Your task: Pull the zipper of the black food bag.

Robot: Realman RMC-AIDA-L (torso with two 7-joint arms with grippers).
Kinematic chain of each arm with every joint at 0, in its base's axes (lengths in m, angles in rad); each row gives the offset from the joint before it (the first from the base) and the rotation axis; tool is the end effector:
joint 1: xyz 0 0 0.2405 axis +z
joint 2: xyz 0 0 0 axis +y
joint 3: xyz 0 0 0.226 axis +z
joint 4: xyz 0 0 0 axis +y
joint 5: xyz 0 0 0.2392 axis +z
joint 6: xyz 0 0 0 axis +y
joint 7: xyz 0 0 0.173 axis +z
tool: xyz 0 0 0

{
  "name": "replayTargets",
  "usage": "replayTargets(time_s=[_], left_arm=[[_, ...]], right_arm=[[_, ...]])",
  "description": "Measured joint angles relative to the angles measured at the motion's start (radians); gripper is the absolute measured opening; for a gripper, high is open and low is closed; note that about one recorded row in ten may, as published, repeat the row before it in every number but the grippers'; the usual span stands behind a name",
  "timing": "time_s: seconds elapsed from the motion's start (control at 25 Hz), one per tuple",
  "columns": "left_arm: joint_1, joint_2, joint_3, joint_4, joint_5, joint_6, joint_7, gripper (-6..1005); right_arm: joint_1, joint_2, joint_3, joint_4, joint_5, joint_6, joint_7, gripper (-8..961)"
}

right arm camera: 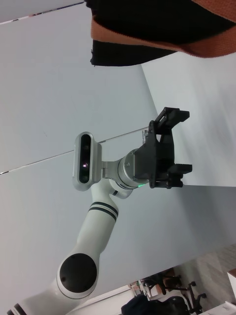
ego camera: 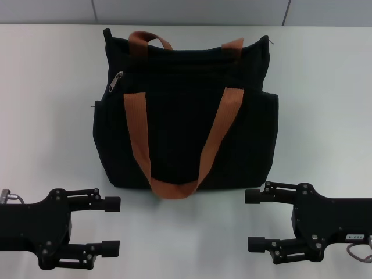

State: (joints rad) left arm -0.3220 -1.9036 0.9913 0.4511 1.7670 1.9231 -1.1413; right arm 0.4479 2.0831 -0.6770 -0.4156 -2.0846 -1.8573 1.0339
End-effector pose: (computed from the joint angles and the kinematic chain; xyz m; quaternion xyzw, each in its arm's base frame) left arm -0.2862 0.2313 0.0092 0.9359 0.1787 0.3025 0.0249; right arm 0.2516 0.2474 -0.0492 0.9364 -0.1410 -0.3208 0.0206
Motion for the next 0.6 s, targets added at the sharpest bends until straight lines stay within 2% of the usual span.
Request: replayTargets(time_s=[0.44,0.6], left_arm=[[0.0,0.0,-0.001,0.0,0.0,0.002,0.0,753],[0.0,0.0,-0.038,0.001,0.0,0.019,0.004,753]], right_arm=[[0.0,0.0,0.004,0.0,0.0,-0.003,0.0,814],[0.0,0.0,0.004,0.0,0.0,-0.001,0.0,814]])
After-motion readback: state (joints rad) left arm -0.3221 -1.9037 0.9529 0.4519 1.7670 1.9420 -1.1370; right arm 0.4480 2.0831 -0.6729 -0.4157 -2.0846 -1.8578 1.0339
